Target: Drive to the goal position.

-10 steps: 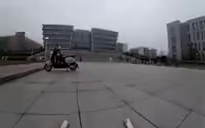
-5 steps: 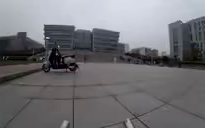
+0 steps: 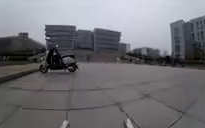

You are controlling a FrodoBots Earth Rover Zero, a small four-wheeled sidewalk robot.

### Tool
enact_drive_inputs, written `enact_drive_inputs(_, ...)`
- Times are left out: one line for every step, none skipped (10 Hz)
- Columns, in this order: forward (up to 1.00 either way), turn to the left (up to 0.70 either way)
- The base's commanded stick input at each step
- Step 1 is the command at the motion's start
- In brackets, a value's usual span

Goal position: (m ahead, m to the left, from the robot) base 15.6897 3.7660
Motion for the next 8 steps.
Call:
enact_drive_inputs(0.84,-0.04)
enact_drive_inputs(0.84,-0.04)
enact_drive_inputs(0.84,-0.04)
enact_drive_inputs(0.84,-0.04)
enact_drive_inputs(0.84,-0.04)
enact_drive_inputs(0.84,-0.04)
enact_drive_inputs(0.84,-0.04)
enact_drive_inputs(0.84,-0.04)
